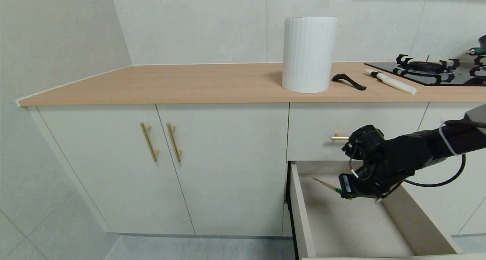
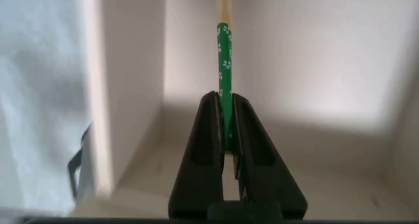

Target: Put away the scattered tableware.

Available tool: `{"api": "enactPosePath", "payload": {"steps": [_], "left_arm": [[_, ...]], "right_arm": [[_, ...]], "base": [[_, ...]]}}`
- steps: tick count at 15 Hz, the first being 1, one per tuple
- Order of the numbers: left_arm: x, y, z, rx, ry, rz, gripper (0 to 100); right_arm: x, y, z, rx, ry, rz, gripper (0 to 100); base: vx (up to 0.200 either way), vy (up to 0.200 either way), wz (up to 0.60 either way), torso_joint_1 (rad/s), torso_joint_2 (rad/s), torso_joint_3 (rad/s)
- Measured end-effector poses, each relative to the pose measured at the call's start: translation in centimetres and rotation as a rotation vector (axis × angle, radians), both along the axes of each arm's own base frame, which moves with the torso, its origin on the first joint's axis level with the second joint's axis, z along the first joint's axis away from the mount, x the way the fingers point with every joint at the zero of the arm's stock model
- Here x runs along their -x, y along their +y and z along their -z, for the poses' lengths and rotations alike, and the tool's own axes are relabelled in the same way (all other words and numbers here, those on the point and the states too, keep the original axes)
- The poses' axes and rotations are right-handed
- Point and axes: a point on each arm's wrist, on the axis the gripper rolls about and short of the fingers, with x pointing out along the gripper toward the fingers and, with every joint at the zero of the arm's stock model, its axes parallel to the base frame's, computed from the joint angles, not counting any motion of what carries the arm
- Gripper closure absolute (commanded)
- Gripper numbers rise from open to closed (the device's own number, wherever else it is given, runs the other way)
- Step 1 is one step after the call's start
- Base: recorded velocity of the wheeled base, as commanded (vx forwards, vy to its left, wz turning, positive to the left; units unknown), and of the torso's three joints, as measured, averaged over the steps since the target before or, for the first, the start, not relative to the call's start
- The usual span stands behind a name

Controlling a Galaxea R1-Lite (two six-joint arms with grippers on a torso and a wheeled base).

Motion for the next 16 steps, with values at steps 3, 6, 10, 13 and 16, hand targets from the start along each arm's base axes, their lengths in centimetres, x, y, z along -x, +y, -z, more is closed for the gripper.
{"api": "enactPosePath", "payload": {"steps": [3,6,10,13,16], "left_arm": [[0.0,0.0,0.0,0.0,0.0,0.0,0],[0.0,0.0,0.0,0.0,0.0,0.0,0],[0.0,0.0,0.0,0.0,0.0,0.0,0],[0.0,0.0,0.0,0.0,0.0,0.0,0],[0.0,0.0,0.0,0.0,0.0,0.0,0]], "right_arm": [[-1.7,1.0,3.9,0.002,-0.01,-0.007,100],[-2.6,1.6,7.3,0.051,0.005,0.002,100],[-3.0,1.9,9.9,0.089,0.031,0.01,100],[-3.1,1.9,10.5,0.094,0.044,0.01,0],[-3.0,1.9,10.7,0.094,0.049,0.009,0]], "base": [[0.0,0.0,0.0,0.0,0.0,0.0],[0.0,0.0,0.0,0.0,0.0,0.0],[0.0,0.0,0.0,0.0,0.0,0.0],[0.0,0.0,0.0,0.0,0.0,0.0],[0.0,0.0,0.0,0.0,0.0,0.0]]}}
